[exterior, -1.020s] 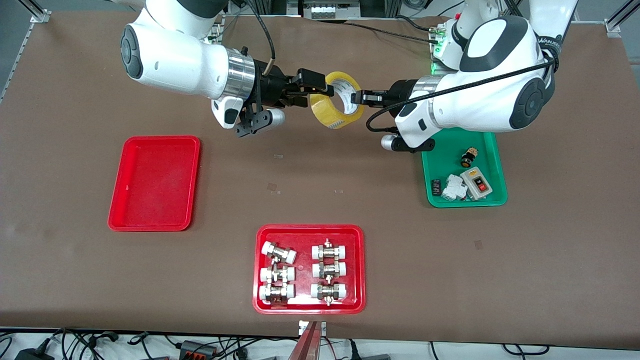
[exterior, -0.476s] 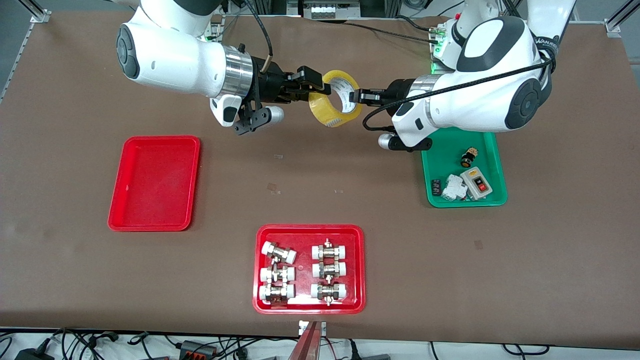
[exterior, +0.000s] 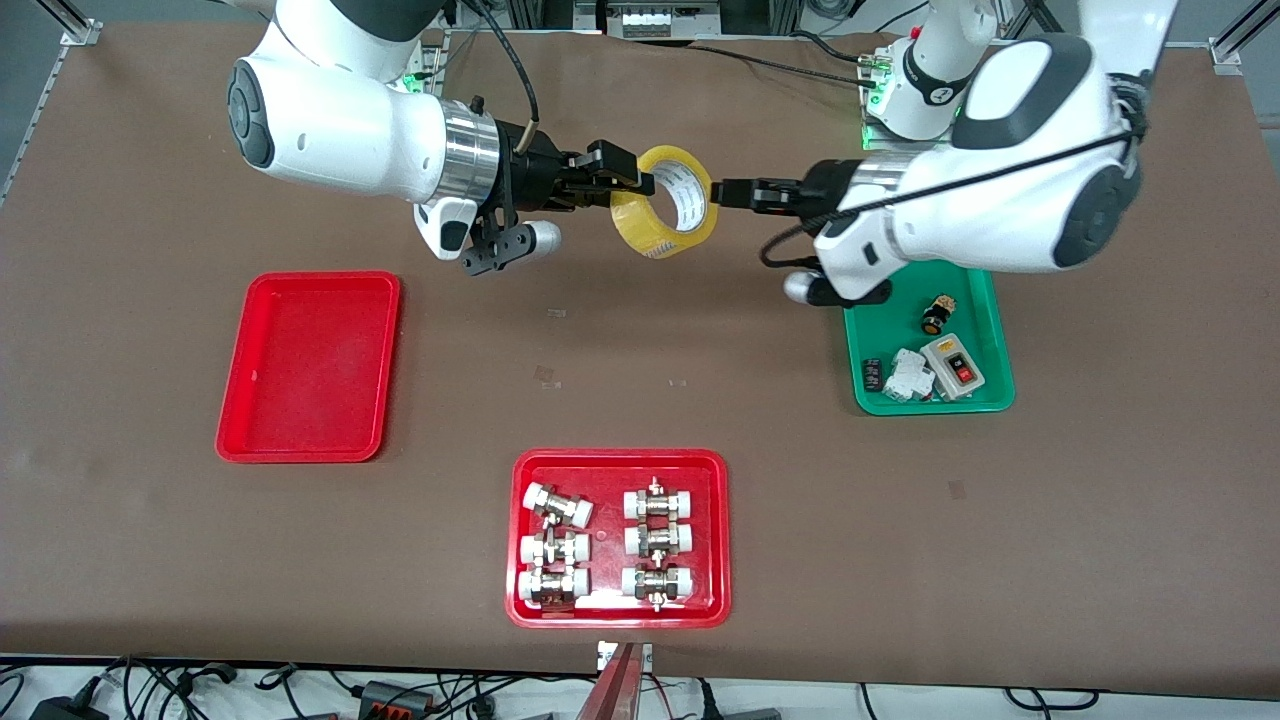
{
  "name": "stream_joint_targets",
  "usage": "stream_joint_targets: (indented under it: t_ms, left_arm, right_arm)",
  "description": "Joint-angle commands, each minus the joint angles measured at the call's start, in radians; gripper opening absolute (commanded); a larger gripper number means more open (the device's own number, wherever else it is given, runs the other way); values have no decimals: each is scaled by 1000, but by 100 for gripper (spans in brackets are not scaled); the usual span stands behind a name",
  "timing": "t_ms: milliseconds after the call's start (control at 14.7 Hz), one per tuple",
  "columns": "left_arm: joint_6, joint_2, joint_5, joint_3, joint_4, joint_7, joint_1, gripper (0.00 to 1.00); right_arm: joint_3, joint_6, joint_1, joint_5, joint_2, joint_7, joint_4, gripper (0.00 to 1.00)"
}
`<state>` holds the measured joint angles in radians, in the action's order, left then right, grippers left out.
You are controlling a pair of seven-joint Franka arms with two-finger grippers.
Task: Left arm passes tape to right arm into tray
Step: 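Carry the tape to the red tray with the right gripper while the left withdraws, then lower the tape into the empty red tray and open the right gripper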
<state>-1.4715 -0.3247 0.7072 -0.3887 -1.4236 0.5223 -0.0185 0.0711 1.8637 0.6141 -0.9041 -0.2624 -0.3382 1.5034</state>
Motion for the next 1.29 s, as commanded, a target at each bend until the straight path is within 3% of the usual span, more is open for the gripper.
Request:
stream_joint_targets:
  t_ms: [0,272,476,680,884,1088,1224]
  left_arm:
    - [107,4,-56,2,43,-19,63,100]
    - [172,47,-263,1,41,-317,150,100]
    - [180,91,-395,-2,43,-375,212,100]
    - [177,128,-598,4,43,-531,233,100]
    - [120,176,-641,4,9,-567,268,100]
    - [79,211,-658,-2,-37,-574,281,100]
    - [86,217,-660,10,-35,-577,275,100]
  right_arm:
    - [-5,-14,-20,10,-3,4,11,23]
    - [-5,-15,-149,14,-70,36,66,23]
    - [-4,-125,-362,20,-153,140,69,23]
    - [-4,-219,-538,100,-219,276,69,23]
    - [-4,-279,-678,165,-283,459,69,23]
    - [-4,-346,-816,175,-375,710,70,23]
    - [-4,-345,-853,235,-409,822,70,23]
